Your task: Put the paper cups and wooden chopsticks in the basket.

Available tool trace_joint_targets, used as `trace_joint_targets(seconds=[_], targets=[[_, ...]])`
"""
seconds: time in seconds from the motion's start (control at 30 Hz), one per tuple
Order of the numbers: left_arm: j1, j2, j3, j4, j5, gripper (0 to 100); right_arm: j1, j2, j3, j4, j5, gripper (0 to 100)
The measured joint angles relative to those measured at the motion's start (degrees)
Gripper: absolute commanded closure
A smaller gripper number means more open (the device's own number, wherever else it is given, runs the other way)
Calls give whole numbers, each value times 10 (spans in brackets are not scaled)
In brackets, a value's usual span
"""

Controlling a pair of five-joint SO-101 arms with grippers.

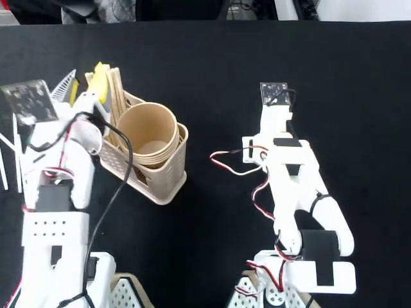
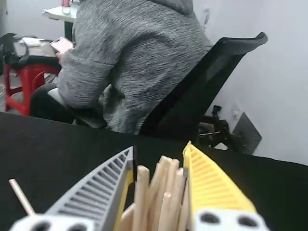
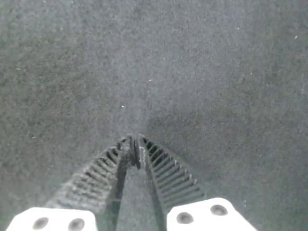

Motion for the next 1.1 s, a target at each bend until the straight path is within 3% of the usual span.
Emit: trace_joint_targets(seconds=[0.2, 0.37, 0.5, 0.73, 1.1], targets=[[-73, 1, -166, 183, 0, 822, 0, 0, 0, 0, 0, 984], [-209, 40, -258, 265, 0, 822, 0, 0, 0, 0, 0, 984], [-291, 151, -312, 297, -21, 822, 0, 0, 0, 0, 0, 984], [-373, 444, -438, 322, -48, 824, 0, 0, 0, 0, 0, 984], [-390, 812, -650, 343, -51, 827, 0, 0, 0, 0, 0, 984]])
